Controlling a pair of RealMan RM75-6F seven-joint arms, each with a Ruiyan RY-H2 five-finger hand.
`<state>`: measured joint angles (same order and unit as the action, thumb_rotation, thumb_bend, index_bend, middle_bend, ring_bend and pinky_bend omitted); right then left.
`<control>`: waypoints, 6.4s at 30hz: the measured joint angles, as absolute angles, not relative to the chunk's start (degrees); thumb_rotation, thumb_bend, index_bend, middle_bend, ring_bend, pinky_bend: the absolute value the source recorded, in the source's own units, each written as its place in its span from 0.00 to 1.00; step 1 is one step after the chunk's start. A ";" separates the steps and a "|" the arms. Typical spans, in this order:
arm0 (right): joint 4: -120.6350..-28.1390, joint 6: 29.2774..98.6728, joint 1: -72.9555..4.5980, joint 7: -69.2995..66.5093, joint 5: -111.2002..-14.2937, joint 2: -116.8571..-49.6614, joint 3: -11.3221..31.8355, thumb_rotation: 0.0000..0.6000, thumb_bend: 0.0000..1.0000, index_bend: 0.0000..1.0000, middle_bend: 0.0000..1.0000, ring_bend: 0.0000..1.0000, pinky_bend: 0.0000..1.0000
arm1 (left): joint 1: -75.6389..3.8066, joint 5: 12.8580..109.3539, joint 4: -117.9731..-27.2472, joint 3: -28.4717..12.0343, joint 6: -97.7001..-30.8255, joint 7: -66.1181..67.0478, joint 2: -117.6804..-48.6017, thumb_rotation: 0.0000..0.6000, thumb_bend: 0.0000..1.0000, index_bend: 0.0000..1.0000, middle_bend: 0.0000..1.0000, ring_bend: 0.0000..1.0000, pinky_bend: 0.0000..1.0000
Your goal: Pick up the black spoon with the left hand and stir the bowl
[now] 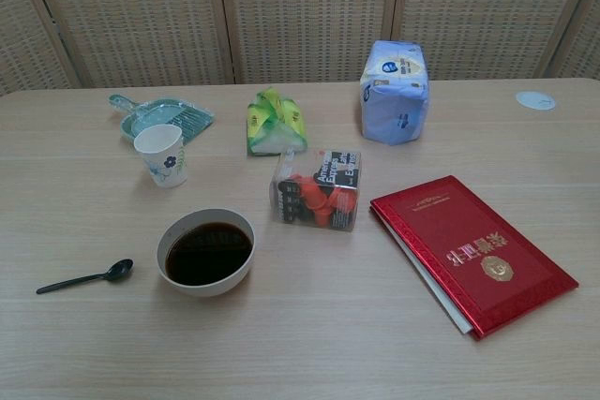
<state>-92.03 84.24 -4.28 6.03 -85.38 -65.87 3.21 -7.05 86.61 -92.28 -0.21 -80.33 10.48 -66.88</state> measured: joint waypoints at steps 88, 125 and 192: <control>-90.33 81.67 -3.21 4.18 -82.95 -66.08 2.02 1.00 0.13 0.23 0.15 0.07 0.11 | -25.18 64.55 -80.64 -1.21 -53.07 21.56 -84.96 1.00 0.38 0.47 0.79 0.76 0.74; -89.14 81.38 -2.17 2.43 -81.67 -66.32 1.92 1.00 0.13 0.23 0.15 0.07 0.11 | -26.62 58.21 -75.97 -1.80 -53.37 25.07 -90.17 1.00 0.38 0.48 0.79 0.76 0.74; -89.56 82.88 -1.69 0.81 -83.58 -65.77 2.36 1.00 0.13 0.23 0.16 0.07 0.11 | -31.65 69.79 -87.43 -2.23 -60.28 35.18 -75.47 1.00 0.38 0.63 0.83 0.77 0.74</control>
<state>-89.56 82.88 -1.69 0.81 -83.58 -65.77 2.36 -31.65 69.79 -87.43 -2.23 -60.28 35.18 -75.47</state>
